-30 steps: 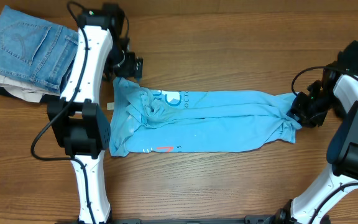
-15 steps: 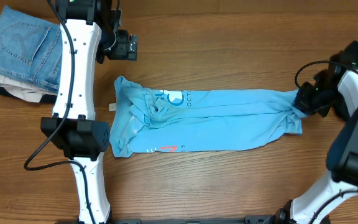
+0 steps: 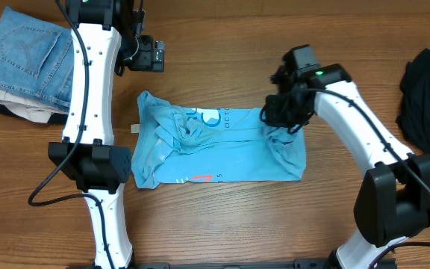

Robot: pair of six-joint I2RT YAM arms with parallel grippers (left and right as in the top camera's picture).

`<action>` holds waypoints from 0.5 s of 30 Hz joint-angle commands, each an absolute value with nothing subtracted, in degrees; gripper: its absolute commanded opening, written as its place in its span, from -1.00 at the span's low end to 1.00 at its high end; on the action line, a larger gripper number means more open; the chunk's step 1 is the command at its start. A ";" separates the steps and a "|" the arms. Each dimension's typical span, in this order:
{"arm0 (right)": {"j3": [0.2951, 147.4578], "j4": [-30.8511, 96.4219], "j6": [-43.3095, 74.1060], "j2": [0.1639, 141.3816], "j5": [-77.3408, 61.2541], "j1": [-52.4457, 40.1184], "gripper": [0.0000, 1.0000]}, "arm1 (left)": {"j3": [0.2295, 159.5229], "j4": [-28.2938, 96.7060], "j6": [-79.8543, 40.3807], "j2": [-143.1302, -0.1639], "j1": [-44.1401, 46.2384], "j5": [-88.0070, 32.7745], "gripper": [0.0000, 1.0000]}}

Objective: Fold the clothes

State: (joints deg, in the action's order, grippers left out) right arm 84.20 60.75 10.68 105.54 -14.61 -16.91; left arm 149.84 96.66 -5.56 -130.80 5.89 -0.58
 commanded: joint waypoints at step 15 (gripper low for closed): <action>83.40 63.48 8.73 105.86 -7.44 -23.44 0.30 | 150.76 96.82 -4.67 -128.57 5.91 -2.79 1.00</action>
State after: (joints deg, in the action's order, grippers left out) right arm 83.11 63.59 7.92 105.60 -11.66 -23.99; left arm 149.84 96.66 -5.56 -130.72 5.89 -0.45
